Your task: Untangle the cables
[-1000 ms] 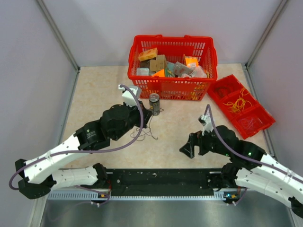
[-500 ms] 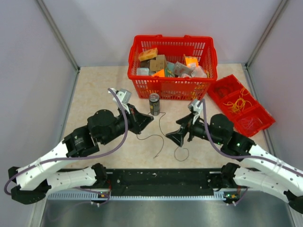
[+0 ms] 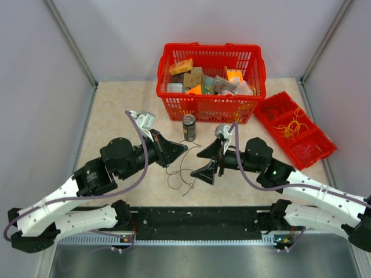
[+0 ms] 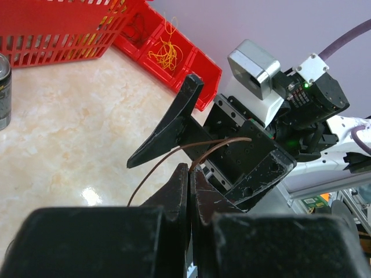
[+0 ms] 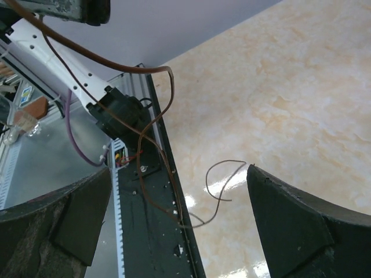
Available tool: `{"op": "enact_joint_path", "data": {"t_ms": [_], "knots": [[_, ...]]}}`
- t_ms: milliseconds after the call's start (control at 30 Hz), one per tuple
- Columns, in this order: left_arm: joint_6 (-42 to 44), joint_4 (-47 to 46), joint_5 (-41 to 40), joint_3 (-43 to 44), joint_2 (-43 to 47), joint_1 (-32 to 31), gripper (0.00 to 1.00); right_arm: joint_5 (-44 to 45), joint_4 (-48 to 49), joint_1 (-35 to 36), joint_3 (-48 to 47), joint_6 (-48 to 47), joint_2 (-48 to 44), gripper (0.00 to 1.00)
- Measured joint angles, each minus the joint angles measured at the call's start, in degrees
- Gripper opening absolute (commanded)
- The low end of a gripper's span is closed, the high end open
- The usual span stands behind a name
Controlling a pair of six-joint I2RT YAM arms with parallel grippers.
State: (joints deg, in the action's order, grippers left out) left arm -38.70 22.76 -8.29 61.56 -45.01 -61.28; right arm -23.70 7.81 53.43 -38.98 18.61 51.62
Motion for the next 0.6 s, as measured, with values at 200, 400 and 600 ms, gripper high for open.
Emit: {"op": "enact_joint_path", "data": {"t_ms": [200, 400, 600], "knots": [[-0.59, -0.07, -0.02, -0.07, 0.33, 0.02, 0.00, 5.84, 0.17, 3.32, -0.02, -0.13, 2.54, 0.97], [-1.09, -0.09, -0.04, -0.09, 0.68, 0.04, 0.00, 7.74, 2.25, 5.27, 0.85, 1.11, 3.15, 0.96], [-2.10, -0.11, -0.09, -0.17, 0.68, 0.04, 0.00, 9.49, 7.26, 9.09, 3.37, 4.13, 3.78, 0.84]]}}
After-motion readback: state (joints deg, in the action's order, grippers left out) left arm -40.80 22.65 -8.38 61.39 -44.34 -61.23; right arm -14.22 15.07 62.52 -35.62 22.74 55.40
